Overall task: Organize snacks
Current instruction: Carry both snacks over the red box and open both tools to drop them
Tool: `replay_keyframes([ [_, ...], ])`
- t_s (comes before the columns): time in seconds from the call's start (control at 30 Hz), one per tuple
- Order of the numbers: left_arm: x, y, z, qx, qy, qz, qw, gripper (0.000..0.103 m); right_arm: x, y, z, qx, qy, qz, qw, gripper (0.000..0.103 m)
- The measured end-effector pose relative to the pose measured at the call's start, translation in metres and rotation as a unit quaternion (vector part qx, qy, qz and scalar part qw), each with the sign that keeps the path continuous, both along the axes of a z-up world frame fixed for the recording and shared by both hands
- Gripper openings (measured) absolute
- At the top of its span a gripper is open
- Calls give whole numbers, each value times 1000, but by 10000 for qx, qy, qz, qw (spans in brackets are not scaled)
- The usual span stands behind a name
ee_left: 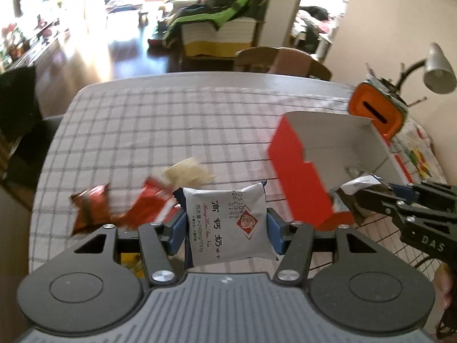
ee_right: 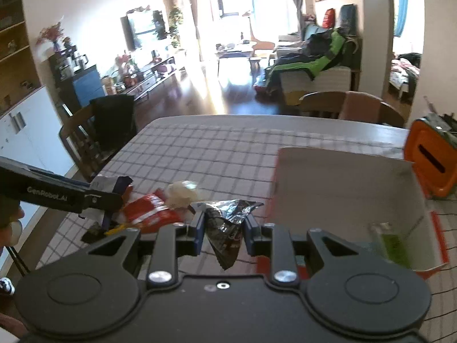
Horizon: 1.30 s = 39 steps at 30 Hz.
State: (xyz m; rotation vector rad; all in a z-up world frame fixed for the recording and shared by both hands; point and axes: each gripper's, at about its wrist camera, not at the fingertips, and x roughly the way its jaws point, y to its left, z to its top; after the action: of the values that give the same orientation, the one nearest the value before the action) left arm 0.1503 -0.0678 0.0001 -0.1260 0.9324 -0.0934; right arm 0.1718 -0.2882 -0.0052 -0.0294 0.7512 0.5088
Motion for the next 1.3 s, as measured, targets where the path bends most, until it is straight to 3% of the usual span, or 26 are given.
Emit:
replay_keyframes([
  [0.33,44,-80,-2,84,-18,-553,9984,57,31,-61,-7,-125,-2,-444,9989,27],
  [0.8,114,-174,-40,528,304,-1164,9913,57,90,-138,-50,-462,481,-868,9940,27],
  [1.3,172,-221,-90,874,1088,-1456,9795,57,133,-141,-94,-825,1033,-568,9896,27],
])
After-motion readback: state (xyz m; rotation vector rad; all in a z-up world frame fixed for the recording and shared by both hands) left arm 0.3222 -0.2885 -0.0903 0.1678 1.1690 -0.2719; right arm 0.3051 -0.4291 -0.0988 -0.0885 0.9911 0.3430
